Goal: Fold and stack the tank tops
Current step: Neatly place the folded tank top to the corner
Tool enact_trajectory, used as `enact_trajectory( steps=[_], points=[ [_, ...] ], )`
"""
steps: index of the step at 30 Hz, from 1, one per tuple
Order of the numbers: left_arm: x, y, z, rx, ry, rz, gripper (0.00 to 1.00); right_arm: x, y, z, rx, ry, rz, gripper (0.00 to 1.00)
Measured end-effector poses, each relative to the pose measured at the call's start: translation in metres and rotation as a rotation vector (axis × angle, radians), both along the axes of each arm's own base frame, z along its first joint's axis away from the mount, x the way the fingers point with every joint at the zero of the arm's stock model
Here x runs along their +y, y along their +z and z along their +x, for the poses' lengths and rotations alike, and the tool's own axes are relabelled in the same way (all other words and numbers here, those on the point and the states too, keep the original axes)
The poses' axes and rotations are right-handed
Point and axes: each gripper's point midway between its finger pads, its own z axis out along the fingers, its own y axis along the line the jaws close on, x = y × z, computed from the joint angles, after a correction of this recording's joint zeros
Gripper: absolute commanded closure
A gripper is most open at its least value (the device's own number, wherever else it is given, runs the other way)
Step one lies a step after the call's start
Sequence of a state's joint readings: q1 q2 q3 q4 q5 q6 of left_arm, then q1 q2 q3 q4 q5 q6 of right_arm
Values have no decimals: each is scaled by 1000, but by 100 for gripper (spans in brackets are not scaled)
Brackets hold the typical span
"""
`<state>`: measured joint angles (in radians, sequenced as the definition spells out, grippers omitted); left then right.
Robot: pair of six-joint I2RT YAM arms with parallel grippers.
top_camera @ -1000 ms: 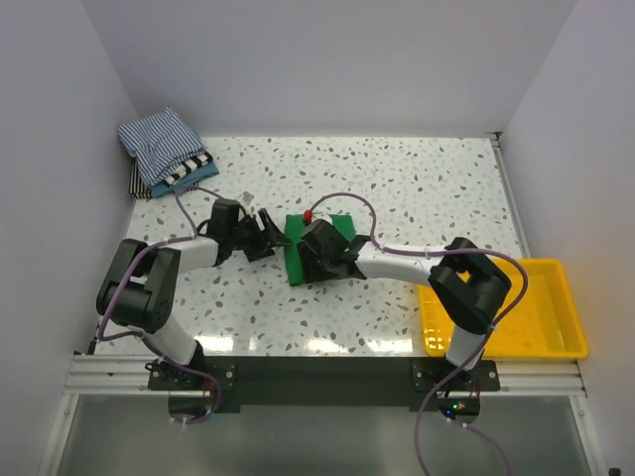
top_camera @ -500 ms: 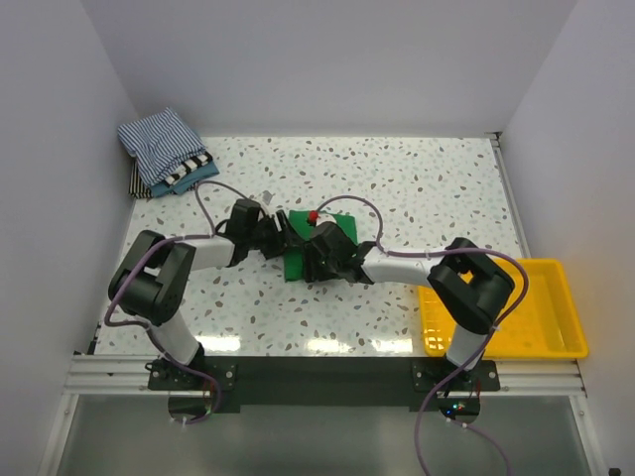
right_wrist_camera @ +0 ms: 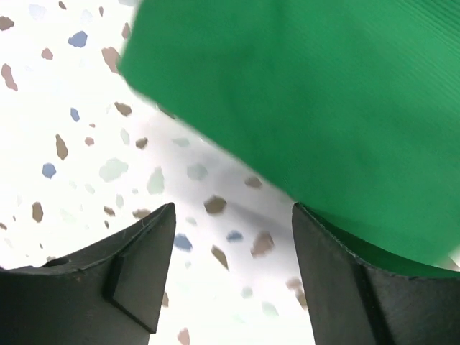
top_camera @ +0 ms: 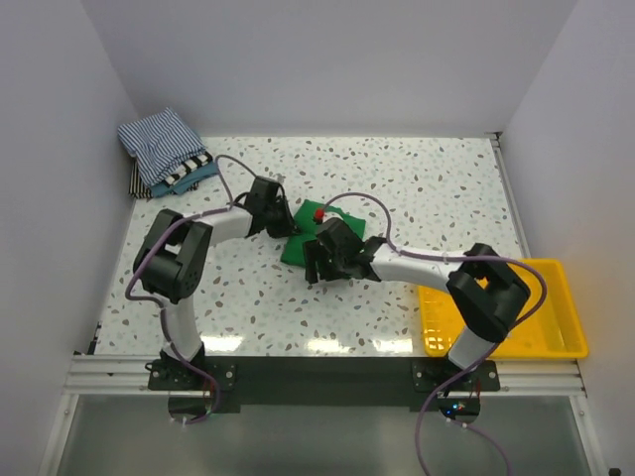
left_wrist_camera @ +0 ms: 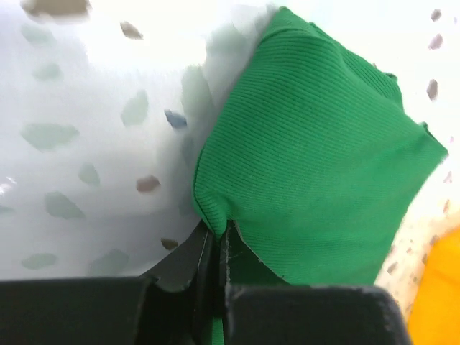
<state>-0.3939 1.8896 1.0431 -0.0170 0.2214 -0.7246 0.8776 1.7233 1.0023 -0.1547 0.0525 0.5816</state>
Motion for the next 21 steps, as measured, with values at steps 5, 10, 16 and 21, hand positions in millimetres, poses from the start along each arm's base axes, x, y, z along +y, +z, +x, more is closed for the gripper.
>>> enact_trajectory(
  steps=[5,10,16,21],
  points=[
    [20,3,37,-28,41,201,100,-25,47,8,-37,-58,-4,26],
    [51,8,80,-56,95,413,100,-40,124,29,-164,-123,94,25],
    [89,24,140,-106,169,604,100,-49,150,27,-213,-133,118,25],
    [116,49,188,-183,235,702,100,-54,140,24,-199,-127,96,25]
  ],
)
